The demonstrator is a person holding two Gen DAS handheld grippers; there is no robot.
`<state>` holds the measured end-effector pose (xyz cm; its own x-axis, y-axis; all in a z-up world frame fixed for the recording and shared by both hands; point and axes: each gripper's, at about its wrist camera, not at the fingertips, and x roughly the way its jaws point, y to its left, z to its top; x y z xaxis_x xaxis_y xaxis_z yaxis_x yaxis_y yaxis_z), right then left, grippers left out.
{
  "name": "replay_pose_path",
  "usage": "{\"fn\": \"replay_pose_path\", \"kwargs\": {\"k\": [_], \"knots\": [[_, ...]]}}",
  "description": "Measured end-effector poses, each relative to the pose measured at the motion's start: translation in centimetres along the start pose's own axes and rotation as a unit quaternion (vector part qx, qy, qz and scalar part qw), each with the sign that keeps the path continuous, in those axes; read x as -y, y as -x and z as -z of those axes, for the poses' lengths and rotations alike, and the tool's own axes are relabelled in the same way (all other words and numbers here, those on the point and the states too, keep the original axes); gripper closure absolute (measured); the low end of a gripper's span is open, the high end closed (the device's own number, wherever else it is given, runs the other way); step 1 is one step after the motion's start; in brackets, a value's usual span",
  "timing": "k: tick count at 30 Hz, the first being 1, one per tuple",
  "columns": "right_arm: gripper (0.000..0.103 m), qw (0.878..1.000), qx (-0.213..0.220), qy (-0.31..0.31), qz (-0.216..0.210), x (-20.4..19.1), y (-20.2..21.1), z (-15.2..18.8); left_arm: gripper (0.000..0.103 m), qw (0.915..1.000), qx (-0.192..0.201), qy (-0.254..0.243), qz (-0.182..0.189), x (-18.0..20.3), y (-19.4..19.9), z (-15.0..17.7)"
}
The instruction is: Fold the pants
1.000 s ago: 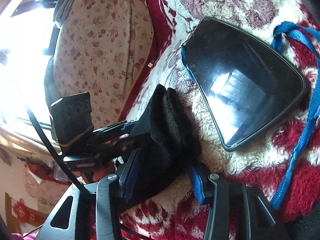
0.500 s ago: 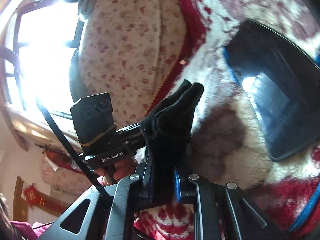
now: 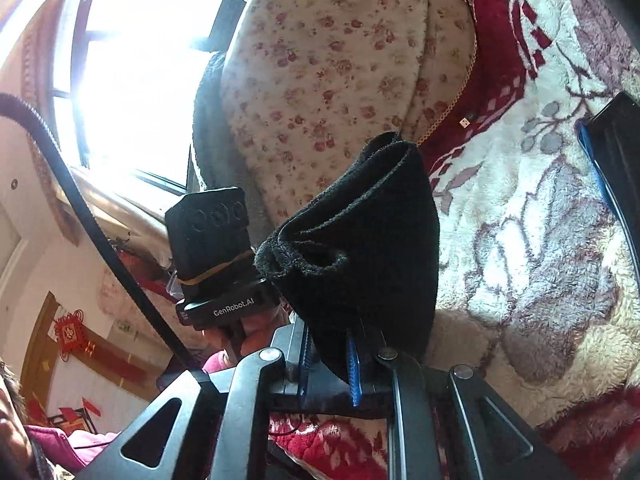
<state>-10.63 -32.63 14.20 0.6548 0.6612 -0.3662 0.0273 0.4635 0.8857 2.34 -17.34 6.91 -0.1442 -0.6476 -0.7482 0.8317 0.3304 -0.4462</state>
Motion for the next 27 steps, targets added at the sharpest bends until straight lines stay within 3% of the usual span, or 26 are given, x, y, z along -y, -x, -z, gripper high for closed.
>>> {"fn": "replay_pose_path", "kwargs": {"k": [1, 4, 11, 17, 24, 27], "knots": [[0.089, 1.0, 0.0, -0.005, 0.005, 0.4, 0.3, 0.1, 0.064, 1.0, -0.003, -0.001, -0.003, 0.0, -0.3, 0.0], [0.089, 0.999, 0.002, -0.029, 0.023, 2.2, 1.3, 0.4, 0.049, 0.9996, -0.028, -0.001, 0.008, 0.0, -2.3, -0.5], [0.089, 0.992, 0.008, -0.107, 0.065, 7.0, 3.5, 1.4, 0.046, 0.9946, -0.092, -0.046, 0.009, 0.5, -6.9, -1.3], [0.082, 0.978, 0.0, -0.185, 0.097, 9.9, 3.7, 2.3, 0.046, 0.9916, -0.125, -0.027, 0.017, -0.9, -9.8, -1.4], [0.082, 0.978, 0.003, -0.184, 0.098, 10.1, 3.7, 2.1, 0.041, 0.9868, -0.133, 0.004, 0.093, -3.0, -9.9, -1.8], [0.08, 0.979, 0.006, -0.176, 0.099, 10.0, 3.5, 2.0, 0.039, 0.9852, -0.123, -0.009, 0.119, -3.3, -9.5, -1.5]]}}
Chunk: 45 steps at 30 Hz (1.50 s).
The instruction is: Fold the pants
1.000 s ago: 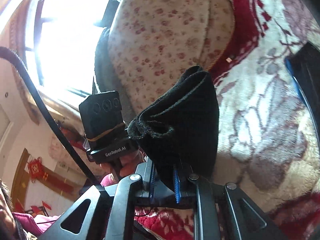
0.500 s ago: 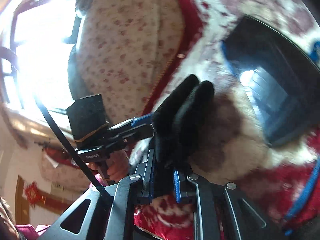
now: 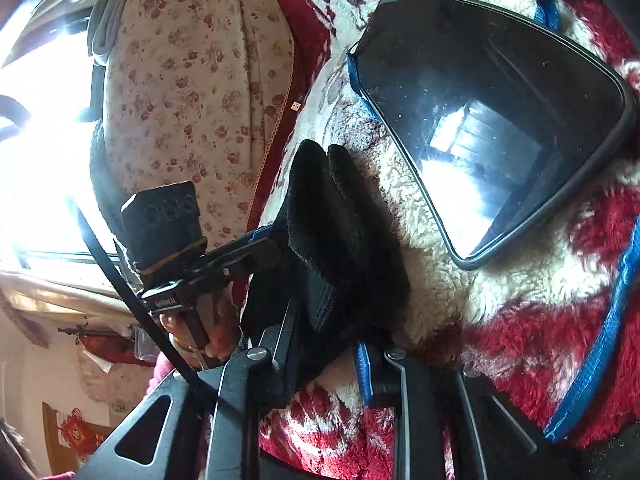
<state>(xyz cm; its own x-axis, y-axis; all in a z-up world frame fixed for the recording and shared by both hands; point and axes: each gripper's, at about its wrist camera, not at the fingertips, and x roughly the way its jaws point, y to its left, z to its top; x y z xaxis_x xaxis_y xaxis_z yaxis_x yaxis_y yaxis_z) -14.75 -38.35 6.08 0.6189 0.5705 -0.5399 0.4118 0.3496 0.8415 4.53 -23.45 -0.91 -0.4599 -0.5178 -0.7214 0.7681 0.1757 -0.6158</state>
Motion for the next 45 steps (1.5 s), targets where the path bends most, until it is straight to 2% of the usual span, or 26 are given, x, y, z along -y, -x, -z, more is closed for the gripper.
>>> {"fn": "replay_pose_path", "kwargs": {"k": [5, 6, 7, 8, 9, 10, 13, 16, 22, 27, 31, 36, 40, 45], "knots": [[0.079, 1.0, 0.015, 0.012, -0.002, -0.3, -0.1, 0.3, 0.04, 0.9996, 0.012, -0.014, -0.021, 0.9, -0.6, -0.3], [0.079, 1.0, 0.015, 0.014, -0.002, -0.4, -0.1, 0.4, 0.042, 0.9994, 0.01, -0.019, -0.026, 1.2, -0.9, -0.6], [0.079, 1.0, 0.015, 0.015, -0.002, -0.5, -0.2, 0.4, 0.06, 0.9987, 0.006, -0.028, -0.041, 1.6, -1.2, -0.9], [0.079, 1.0, 0.015, 0.015, -0.003, -0.5, -0.2, 0.4, 0.07, 0.9978, 0.002, -0.035, -0.056, 1.6, -1.5, -1.1], [0.079, 1.0, 0.014, 0.015, -0.004, -0.4, -0.1, 0.4, 0.077, 0.9972, 0.002, -0.038, -0.063, 1.5, -1.6, -1.3], [0.079, 1.0, 0.013, 0.017, -0.006, -0.5, -0.1, 0.4, 0.084, 0.9982, 0.003, -0.03, -0.052, 1.2, -1.6, -1.4], [0.079, 0.999, 0.0, 0.036, -0.016, -0.9, -0.5, 0.6, 0.093, 0.9983, 0.006, -0.037, -0.044, 1.6, -1.6, -1.0], [0.083, 0.998, -0.004, 0.048, -0.027, -1.3, -1.2, 0.9, 0.095, 0.9965, 0.014, -0.057, -0.06, 2.7, -1.6, -0.7], [0.09, 0.995, -0.006, 0.069, -0.065, -2.1, -1.3, 1.2, 0.095, 0.9969, 0.05, -0.049, -0.036, 3.4, 0.3, -0.1], [0.09, 0.991, -0.012, 0.097, -0.09, -4.2, -1.4, 1.5, 0.095, 0.9941, 0.092, -0.051, -0.027, 4.7, 3.5, 0.7], [0.09, 0.985, -0.02, 0.139, -0.106, -7.5, -1.8, 2.1, 0.095, 0.9898, 0.131, -0.049, -0.024, 5.6, 7.2, 2.3], [0.09, 0.973, -0.05, 0.191, -0.122, -12.1, -3.4, 3.4, 0.095, 0.9829, 0.176, -0.042, -0.036, 6.2, 11.9, 6.0], [0.09, 0.961, -0.086, 0.227, -0.13, -15.2, -6.0, 5.1, 0.095, 0.9763, 0.209, -0.019, -0.053, 5.7, 15.0, 10.5], [0.09, 0.943, -0.134, 0.29, -0.098, -18.5, -10.8, 8.3, 0.095, 0.9686, 0.237, 0.02, -0.072, 4.0, 16.7, 15.6]]}}
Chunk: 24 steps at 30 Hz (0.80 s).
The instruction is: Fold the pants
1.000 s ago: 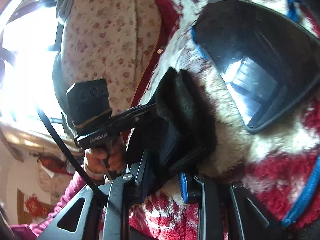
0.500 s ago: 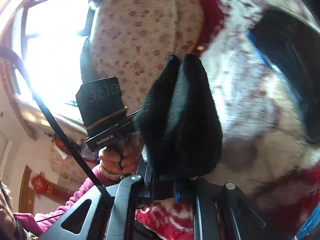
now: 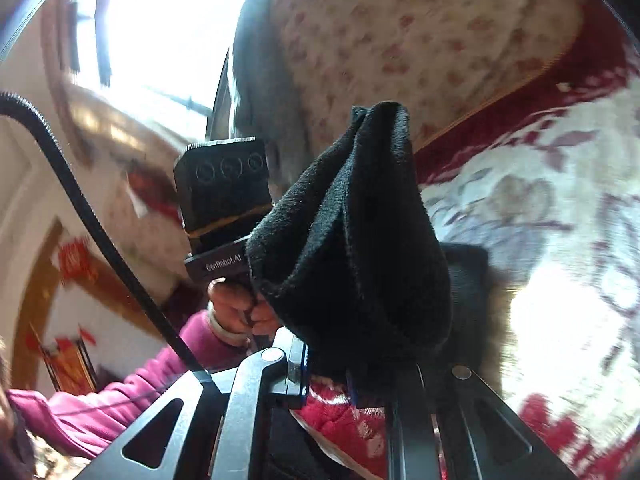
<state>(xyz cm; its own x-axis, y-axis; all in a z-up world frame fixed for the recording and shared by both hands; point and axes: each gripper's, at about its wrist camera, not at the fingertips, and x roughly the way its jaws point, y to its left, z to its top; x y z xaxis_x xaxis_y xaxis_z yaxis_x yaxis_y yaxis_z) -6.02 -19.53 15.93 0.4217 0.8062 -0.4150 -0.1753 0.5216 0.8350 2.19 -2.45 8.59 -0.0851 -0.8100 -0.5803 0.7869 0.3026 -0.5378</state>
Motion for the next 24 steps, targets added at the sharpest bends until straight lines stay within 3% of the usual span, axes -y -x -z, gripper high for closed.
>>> {"fn": "replay_pose_path", "kwargs": {"k": [5, 9, 15, 20, 24], "knots": [[0.09, 0.996, -0.063, 0.038, 0.04, -0.6, -5.9, 1.0, 0.088, 0.9965, 0.021, 0.058, -0.057, -2.9, 2.3, 3.8], [0.087, 0.992, -0.095, 0.058, 0.065, -0.2, -9.5, 1.7, 0.055, 0.9864, 0.044, 0.108, -0.115, -4.8, 5.1, 6.5], [0.059, 0.988, -0.118, 0.086, 0.048, -1.2, -12.5, 2.1, 0.055, 0.9666, 0.117, 0.167, -0.155, -6.0, 10.7, 9.3], [0.058, 0.982, -0.157, 0.104, 0.012, -2.8, -14.9, 2.6, 0.05, 0.9599, 0.147, 0.174, -0.163, -4.3, 12.9, 9.9], [0.058, 0.988, -0.139, 0.072, -0.001, -2.5, -14.4, 1.7, 0.049, 0.9607, 0.14, 0.161, -0.178, -1.8, 13.0, 10.3]]}}
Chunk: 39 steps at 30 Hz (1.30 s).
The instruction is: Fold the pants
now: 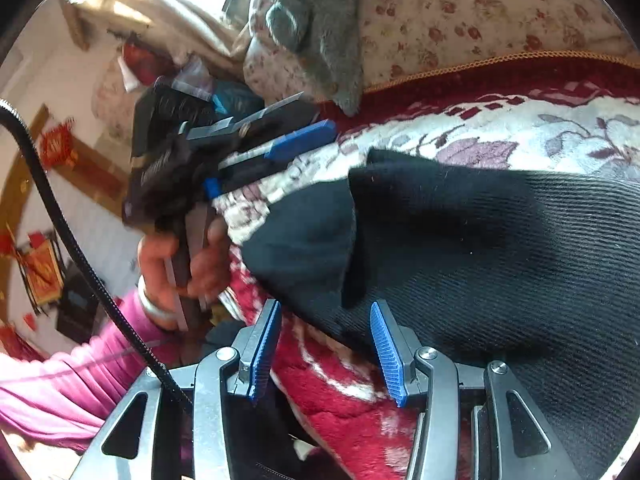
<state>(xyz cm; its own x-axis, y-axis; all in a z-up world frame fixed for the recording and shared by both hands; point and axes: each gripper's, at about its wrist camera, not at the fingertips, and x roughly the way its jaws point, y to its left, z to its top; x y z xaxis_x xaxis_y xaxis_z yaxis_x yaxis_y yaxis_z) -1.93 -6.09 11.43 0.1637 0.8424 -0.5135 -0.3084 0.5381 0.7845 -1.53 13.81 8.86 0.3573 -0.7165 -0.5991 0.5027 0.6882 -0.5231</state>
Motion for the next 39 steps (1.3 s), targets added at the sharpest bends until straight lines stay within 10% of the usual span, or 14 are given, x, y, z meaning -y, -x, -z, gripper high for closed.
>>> {"fn": "replay_pose_path", "kwargs": {"k": [9, 32, 39], "knots": [[0.058, 0.996, 0.061, -0.026, 0.061, 1.5, 5.4, -0.4, 0.049, 0.9994, 0.011, 0.001, -0.034, 3.4, -0.1, 2.2], [0.058, 0.995, 0.059, -0.059, 0.054, 4.4, 5.6, -0.5, 0.044, 0.9957, -0.017, 0.083, -0.038, 0.4, -4.8, 7.1], [0.048, 0.983, 0.126, -0.046, 0.127, 4.4, 10.3, -0.2, 0.044, 0.9962, -0.022, 0.063, -0.055, 1.7, -6.2, 7.2]]}}
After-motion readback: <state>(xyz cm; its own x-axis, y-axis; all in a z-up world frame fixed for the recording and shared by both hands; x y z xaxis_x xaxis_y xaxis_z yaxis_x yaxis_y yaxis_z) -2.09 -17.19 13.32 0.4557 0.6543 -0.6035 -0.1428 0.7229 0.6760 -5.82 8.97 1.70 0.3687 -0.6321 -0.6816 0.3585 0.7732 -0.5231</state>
